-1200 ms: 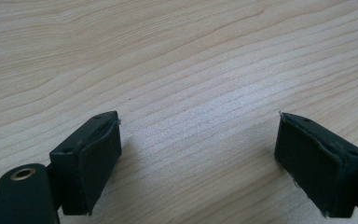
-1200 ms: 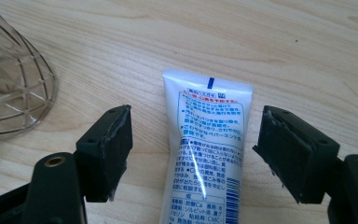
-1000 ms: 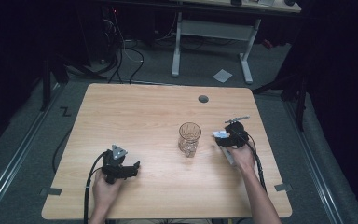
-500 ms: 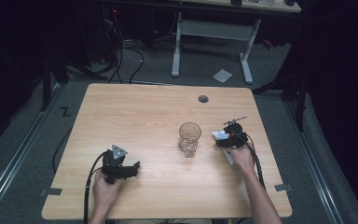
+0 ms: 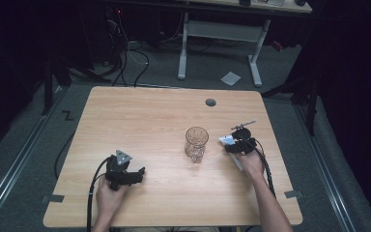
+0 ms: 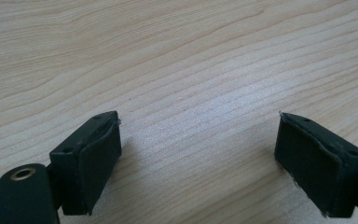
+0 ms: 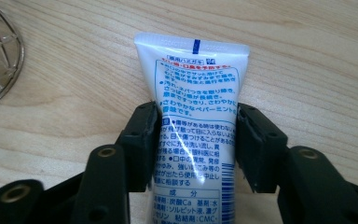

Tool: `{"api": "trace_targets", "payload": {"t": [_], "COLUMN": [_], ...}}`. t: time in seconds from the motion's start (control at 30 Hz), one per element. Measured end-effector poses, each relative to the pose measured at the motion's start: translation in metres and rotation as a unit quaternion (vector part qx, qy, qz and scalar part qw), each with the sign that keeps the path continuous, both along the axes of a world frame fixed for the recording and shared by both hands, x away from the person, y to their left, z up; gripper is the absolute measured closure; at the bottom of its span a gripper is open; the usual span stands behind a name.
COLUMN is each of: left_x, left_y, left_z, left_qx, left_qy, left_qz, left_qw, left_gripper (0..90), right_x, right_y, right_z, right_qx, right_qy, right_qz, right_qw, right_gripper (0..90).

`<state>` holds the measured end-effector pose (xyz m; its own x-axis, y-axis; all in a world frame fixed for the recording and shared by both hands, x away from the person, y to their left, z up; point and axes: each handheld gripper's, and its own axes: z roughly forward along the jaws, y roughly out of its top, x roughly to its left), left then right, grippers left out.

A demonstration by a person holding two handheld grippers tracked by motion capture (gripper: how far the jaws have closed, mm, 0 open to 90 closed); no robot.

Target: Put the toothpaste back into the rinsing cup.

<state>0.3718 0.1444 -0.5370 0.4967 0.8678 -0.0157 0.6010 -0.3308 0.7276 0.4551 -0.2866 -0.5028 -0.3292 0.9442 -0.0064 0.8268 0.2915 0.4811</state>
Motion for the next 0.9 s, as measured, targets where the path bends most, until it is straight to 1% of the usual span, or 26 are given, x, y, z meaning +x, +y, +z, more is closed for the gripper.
{"api": "trace_targets", "payload": {"t": [0.07, 0.17, 0.23, 0.27, 0.33, 0.4, 0.53, 0.67, 0.9], "left_x": [0.0, 0.0, 0.0, 0.0, 0.0, 0.0, 0.0, 0.0, 0.0], "left_y": [0.0, 0.0, 0.0, 0.0, 0.0, 0.0, 0.0, 0.0, 0.0], "left_z": [0.0, 0.0, 0.0, 0.0, 0.0, 0.0, 0.0, 0.0, 0.0], "left_qx": [0.0, 0.0, 0.0, 0.0, 0.0, 0.0, 0.0, 0.0, 0.0], "left_qy": [0.0, 0.0, 0.0, 0.0, 0.0, 0.0, 0.0, 0.0, 0.0], "left_qz": [0.0, 0.0, 0.0, 0.0, 0.0, 0.0, 0.0, 0.0, 0.0], "left_qw": [1.0, 1.0, 1.0, 1.0, 1.0, 1.0, 1.0, 1.0, 1.0], "left_gripper": [14.8, 14.8, 14.8, 14.8, 14.8, 14.8, 14.8, 14.8, 14.8], "right_x": [0.0, -0.002, -0.002, -0.003, -0.003, -0.004, -0.008, -0.014, -0.024], "right_y": [0.0, 0.0, -0.001, -0.002, -0.004, -0.004, -0.004, -0.003, -0.005], "right_z": [0.002, 0.005, 0.006, 0.007, 0.007, 0.008, 0.011, 0.017, 0.033], "right_qx": [-0.001, -0.004, 0.0, 0.007, 0.014, 0.012, 0.022, 0.031, 0.046], "right_qy": [0.0, -0.003, -0.004, -0.002, -0.007, -0.007, -0.018, -0.035, -0.057], "right_qz": [0.003, 0.015, 0.017, 0.014, 0.016, 0.021, 0.03, 0.039, 0.052], "right_qw": [1.0, 0.9999, 0.9998, 0.9999, 0.9998, 0.9997, 0.9991, 0.9981, 0.996], "right_gripper": [57.7, 61.9, 63.5, 64.1, 64.8, 65.3, 66.0, 66.3, 66.8]}}
